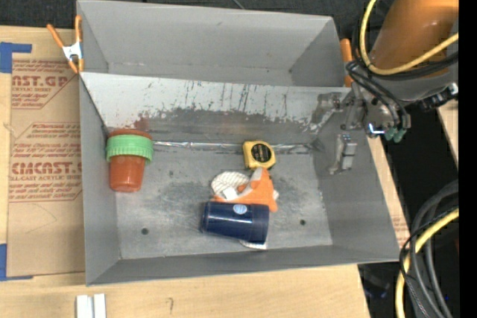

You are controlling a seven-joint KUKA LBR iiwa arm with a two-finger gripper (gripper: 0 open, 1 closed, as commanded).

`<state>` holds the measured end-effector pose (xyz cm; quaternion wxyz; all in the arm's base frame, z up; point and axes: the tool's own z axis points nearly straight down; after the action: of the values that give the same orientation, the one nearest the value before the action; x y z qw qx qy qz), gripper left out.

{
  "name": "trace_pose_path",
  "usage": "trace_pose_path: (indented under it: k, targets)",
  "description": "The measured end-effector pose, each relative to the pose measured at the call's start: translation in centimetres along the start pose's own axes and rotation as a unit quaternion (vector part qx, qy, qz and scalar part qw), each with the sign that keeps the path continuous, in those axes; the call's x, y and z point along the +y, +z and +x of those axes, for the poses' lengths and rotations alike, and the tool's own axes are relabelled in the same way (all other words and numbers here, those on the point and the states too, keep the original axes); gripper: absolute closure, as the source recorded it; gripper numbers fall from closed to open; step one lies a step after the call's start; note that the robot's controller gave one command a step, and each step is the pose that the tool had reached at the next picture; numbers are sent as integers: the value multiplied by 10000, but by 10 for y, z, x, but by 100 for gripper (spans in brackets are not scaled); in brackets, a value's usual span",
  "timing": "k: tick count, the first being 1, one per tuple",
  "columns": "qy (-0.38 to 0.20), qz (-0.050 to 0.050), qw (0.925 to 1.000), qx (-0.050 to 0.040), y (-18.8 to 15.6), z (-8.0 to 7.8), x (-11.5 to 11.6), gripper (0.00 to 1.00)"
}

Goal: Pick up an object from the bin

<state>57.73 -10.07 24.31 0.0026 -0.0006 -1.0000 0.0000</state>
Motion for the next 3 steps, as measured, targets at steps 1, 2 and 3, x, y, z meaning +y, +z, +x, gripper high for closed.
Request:
trace_pose_path:
  k: [1,2,3]
  targets:
    - [-7,6,10000,-40,-5,-1,0,0]
    - [342,-2,9994,-64,38,9,13,0]
    - [104,3,9999,-55,105,17,42,0]
